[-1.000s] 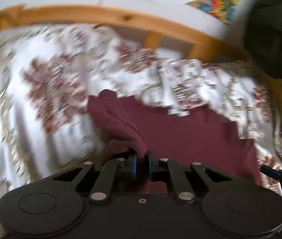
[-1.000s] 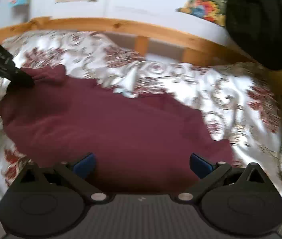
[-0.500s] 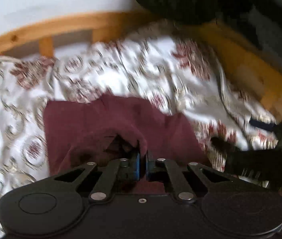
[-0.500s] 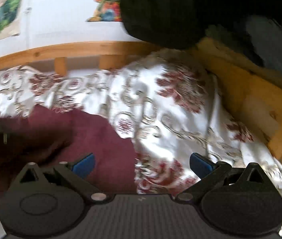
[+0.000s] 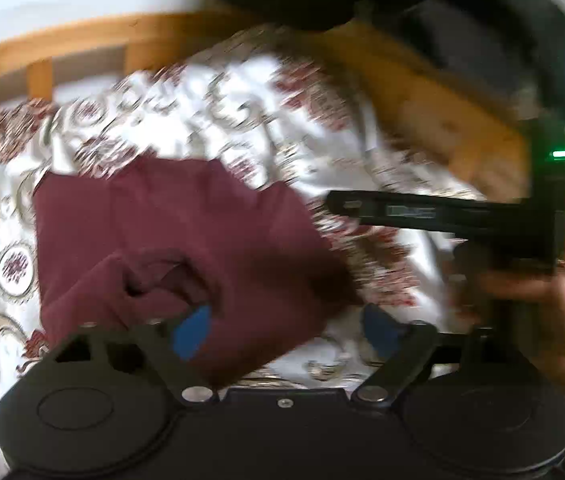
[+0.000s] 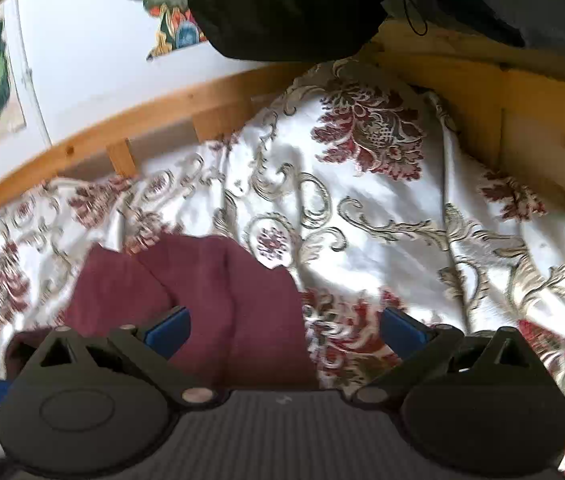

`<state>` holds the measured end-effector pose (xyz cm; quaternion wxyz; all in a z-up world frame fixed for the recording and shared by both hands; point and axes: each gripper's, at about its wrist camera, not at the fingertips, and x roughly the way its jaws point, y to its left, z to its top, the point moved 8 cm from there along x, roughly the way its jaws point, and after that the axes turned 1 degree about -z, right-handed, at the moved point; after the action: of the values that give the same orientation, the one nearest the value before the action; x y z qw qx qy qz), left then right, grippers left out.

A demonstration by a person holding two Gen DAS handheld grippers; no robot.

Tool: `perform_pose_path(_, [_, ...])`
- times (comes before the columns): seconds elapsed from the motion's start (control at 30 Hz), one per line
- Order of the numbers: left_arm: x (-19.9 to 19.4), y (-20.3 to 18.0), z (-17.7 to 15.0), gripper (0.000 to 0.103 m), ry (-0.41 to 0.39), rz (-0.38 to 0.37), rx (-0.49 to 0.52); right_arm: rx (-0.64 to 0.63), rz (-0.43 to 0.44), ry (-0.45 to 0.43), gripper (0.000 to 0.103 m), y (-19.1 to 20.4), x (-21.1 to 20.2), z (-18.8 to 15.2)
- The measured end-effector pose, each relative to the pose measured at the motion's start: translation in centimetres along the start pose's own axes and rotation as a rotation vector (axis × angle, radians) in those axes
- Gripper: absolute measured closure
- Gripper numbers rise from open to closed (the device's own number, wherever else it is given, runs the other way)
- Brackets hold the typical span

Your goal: Fold small clothes

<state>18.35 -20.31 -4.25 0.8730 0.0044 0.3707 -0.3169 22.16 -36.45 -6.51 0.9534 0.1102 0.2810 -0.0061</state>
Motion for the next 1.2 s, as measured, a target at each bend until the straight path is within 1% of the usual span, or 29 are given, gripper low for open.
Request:
perform_pose_path(0.07, [-1.5, -0.8, 0.0, 0.009, -0.026, -0.029, 0.031, 0.056, 0.052, -0.031, 0.000, 0.6, -0.2, 0.0])
perform_pose_path(0.13, [-2.8, -0.9, -0.2, 0.007, -0.059, -0.030, 0.054, 0.108, 0.115, -0.050, 0.000, 1.2, -0.3, 0.1])
perform_pose_path(0.2, [-4.1, -0.1, -0.3, 0.001, -0.112, 0.006, 0.073, 0.155, 0.183, -0.056, 0.000, 2.0, 0.0, 0.0])
perform_pose_path(0.27, [-4.9, 1.3, -0.6, 0.001, -0.167, 0.069, 0.098, 0.175, 0.228, -0.051, 0.000, 2.8, 0.3, -0.2])
perform_pose_path(0.3, [-4.9, 2.0, -0.8, 0.001, -0.177, 0.102, 0.105, 0.175, 0.248, -0.046, 0.000, 3.4, 0.5, -0.4])
perform_pose_path(0.37, [-4.2, 4.1, -1.7, 0.001, -0.153, 0.183, 0.100, 0.161, 0.284, -0.032, 0.000, 4.4, 1.0, -0.8])
perform_pose_path(0.43, [-3.4, 5.8, -2.7, 0.001, -0.127, 0.223, 0.082, 0.154, 0.320, -0.014, 0.000, 5.5, 1.5, -1.4])
perform_pose_path(0.53, [-2.2, 7.7, -4.1, 0.001, -0.112, 0.234, 0.046, 0.193, 0.405, 0.039, 0.000, 7.0, 2.7, -2.4])
perform_pose_path(0.57, [-1.9, 8.2, -4.4, 0.001, -0.103, 0.240, 0.041, 0.209, 0.420, 0.057, 0.000, 7.4, 3.3, -2.7])
perform_pose_path(0.6, [-1.6, 8.6, -4.6, 0.001, -0.094, 0.244, 0.041, 0.222, 0.423, 0.071, 0.000, 7.6, 3.8, -2.9])
perform_pose_path(0.7, [-0.9, 9.2, -4.8, 0.001, -0.081, 0.261, 0.045, 0.241, 0.396, 0.090, 0.002, 7.7, 6.0, -3.2])
perform_pose_path(0.73, [-0.8, 9.3, -4.8, 0.001, -0.087, 0.266, 0.048, 0.240, 0.384, 0.093, 0.008, 7.7, 6.6, -3.2])
perform_pose_path(0.77, [-0.8, 9.4, -4.7, 0.001, -0.097, 0.269, 0.054, 0.238, 0.374, 0.099, 0.018, 7.7, 7.3, -3.3])
perform_pose_path(0.8, [-0.8, 9.4, -4.5, 0.001, -0.108, 0.272, 0.061, 0.236, 0.362, 0.106, 0.023, 7.6, 7.8, -3.4])
perform_pose_path(0.83, [-0.8, 9.5, -4.4, 0.002, -0.122, 0.275, 0.065, 0.238, 0.349, 0.112, 0.031, 7.6, 8.5, -3.5])
perform_pose_path(0.87, [-0.9, 9.5, -4.3, 0.005, -0.133, 0.272, 0.066, 0.238, 0.343, 0.116, 0.039, 7.4, 8.9, -3.7])
perform_pose_path(0.93, [-0.8, 9.4, -4.1, 0.012, -0.149, 0.249, 0.068, 0.233, 0.345, 0.132, 0.048, 7.5, 9.6, -3.9])
perform_pose_path(1.0, [-0.7, 9.2, -4.0, 0.029, -0.156, 0.228, 0.068, 0.232, 0.354, 0.133, 0.049, 7.6, 9.8, -3.8])
perform_pose_path(1.03, [-0.6, 9.1, -4.0, 0.031, -0.155, 0.223, 0.073, 0.236, 0.371, 0.147, 0.049, 7.9, 10.1, -3.9])
perform_pose_path(1.07, [-0.5, 9.0, -4.1, 0.037, -0.157, 0.226, 0.082, 0.242, 0.384, 0.158, 0.053, 8.0, 10.3, -3.8])
perform_pose_path(1.1, [-0.5, 8.8, -4.1, 0.048, -0.158, 0.230, 0.093, 0.249, 0.392, 0.158, 0.060, 8.1, 10.4, -3.8])
perform_pose_path(1.13, [-0.4, 8.7, -4.1, 0.054, -0.161, 0.238, 0.105, 0.251, 0.399, 0.162, 0.077, 8.3, 10.5, -3.8])
perform_pose_path(1.17, [-0.4, 8.5, -4.2, 0.061, -0.165, 0.244, 0.120, 0.248, 0.401, 0.167, 0.087, 8.5, 10.6, -3.7])
perform_pose_path(1.2, [-0.4, 8.3, -4.1, 0.067, -0.172, 0.244, 0.128, 0.236, 0.391, 0.157, 0.090, 8.6, 10.6, -3.6])
